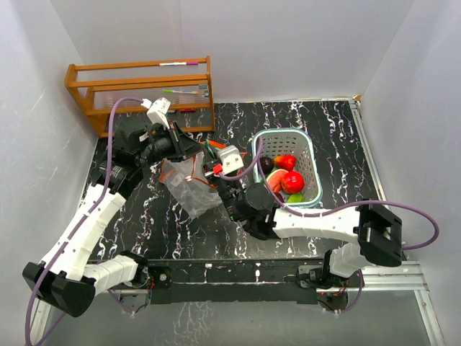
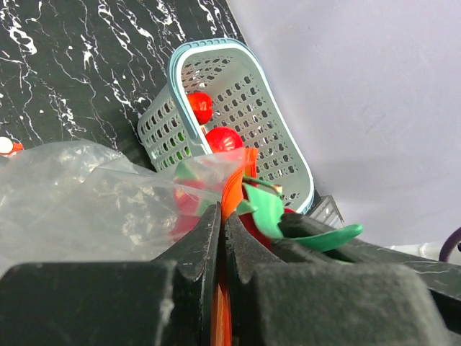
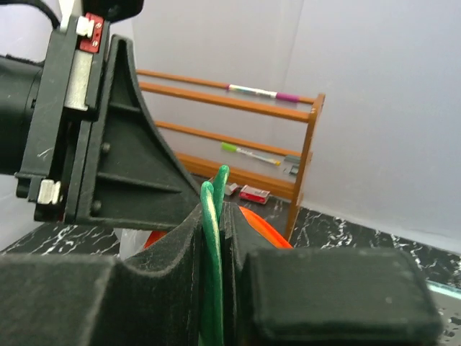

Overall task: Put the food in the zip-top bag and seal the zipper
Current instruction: Place the fake fruit in the zipper food storage bag.

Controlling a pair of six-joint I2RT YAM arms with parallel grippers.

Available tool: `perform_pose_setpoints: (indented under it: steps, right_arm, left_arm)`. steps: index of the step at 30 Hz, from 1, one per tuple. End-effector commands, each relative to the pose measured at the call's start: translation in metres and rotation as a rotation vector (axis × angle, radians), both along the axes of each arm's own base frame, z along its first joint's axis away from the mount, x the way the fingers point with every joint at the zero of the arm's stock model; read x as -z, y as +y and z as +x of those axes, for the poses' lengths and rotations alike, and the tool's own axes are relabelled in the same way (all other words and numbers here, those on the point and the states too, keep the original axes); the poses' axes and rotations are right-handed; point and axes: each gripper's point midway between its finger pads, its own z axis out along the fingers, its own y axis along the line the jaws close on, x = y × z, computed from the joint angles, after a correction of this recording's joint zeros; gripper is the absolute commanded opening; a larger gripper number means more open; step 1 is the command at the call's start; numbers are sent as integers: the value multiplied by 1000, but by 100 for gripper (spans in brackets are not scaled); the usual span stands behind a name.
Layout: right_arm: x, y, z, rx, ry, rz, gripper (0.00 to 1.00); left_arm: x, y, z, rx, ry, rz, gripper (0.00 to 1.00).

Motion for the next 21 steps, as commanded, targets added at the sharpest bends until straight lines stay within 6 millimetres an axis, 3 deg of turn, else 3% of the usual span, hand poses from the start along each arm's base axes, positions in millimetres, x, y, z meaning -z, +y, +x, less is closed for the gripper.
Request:
perform_pose_setpoints:
  steps: [1,6,11,15,21]
  right_arm:
    - [-7,9,-5,-90,33,88,8]
    - [5,-13,8,18,69,156,8]
    - [-11,-52,25,181,30,328,8]
    - [-29,-71,26,274,-60,413,8]
    - [-36,-60,29,337,-138,439,8]
  left_arm:
    - [-23,-6,0,22,-52,-50,0]
    - [-35,-12,-1,51,-53,-92,0]
    - [-18,-17,-11,77,9,-157,0]
    - [-6,-17,-17,67,50,-193,0]
    - [-4,-19,-22,70,89,-230,0]
